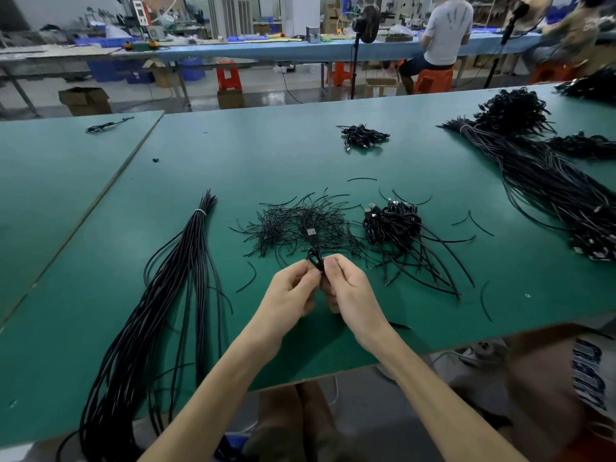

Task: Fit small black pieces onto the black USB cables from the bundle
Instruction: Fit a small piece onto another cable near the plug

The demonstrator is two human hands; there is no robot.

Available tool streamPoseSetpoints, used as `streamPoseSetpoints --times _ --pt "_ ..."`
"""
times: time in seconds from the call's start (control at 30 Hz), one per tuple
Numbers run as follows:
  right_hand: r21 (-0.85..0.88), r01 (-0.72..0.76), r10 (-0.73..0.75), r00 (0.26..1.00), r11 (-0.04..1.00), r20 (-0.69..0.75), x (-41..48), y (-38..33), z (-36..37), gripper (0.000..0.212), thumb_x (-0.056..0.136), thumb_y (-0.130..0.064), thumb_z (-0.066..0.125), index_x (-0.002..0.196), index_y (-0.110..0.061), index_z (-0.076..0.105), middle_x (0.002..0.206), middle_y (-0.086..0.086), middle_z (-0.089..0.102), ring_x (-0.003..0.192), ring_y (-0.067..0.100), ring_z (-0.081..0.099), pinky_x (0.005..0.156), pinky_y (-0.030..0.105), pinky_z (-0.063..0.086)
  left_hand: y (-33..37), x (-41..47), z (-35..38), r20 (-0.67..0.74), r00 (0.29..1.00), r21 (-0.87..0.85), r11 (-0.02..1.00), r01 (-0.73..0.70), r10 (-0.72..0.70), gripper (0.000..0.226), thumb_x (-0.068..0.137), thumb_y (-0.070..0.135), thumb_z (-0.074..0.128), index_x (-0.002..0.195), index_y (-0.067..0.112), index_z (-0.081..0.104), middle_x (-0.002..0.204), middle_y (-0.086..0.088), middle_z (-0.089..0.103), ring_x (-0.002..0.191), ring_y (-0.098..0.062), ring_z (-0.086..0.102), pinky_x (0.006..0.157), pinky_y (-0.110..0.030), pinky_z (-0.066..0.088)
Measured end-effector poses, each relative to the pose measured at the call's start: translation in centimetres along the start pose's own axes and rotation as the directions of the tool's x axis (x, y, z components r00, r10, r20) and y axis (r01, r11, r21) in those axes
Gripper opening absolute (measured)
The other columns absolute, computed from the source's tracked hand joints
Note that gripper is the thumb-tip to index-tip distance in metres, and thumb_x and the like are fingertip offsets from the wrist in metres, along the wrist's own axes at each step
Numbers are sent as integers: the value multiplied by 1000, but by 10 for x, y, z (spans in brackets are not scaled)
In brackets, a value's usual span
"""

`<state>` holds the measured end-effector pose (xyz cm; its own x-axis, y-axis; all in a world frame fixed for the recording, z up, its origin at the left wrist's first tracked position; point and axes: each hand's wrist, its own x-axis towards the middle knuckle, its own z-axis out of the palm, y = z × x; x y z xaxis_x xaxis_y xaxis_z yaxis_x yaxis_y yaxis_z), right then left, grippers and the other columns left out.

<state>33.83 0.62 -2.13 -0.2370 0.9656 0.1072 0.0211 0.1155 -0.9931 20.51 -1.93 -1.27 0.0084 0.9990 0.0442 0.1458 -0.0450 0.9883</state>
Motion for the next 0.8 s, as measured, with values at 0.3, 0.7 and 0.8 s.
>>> streamPoseSetpoints --times 0.3,0.7,0.8 --pt "131 47 -34 995 990 -97 1 4 -5 23 104 -6 56 106 -22 72 109 8 64 83 3 62 72 20 50 0 -3 20 124 957 -641 715 280 -264 28 101 17 52 73 17 47 65 3 33 50 -10 34 52 -23 33" --pt "89 80 -75 996 993 -57 0 5 -7 29 98 -1 64 97 -28 75 109 7 69 105 10 62 99 28 46 4 11 -8 311 889 -389 809 442 -336 36 106 29 50 72 19 50 66 4 35 50 -11 28 48 -22 31" --pt "48 135 -132 989 990 -63 -1 4 -8 38 93 1 70 90 -36 77 104 1 69 104 14 61 93 36 46 2 10 -14 313 897 -389 820 420 -311 38 105 31 52 69 20 50 65 4 33 50 -12 27 51 -23 31"
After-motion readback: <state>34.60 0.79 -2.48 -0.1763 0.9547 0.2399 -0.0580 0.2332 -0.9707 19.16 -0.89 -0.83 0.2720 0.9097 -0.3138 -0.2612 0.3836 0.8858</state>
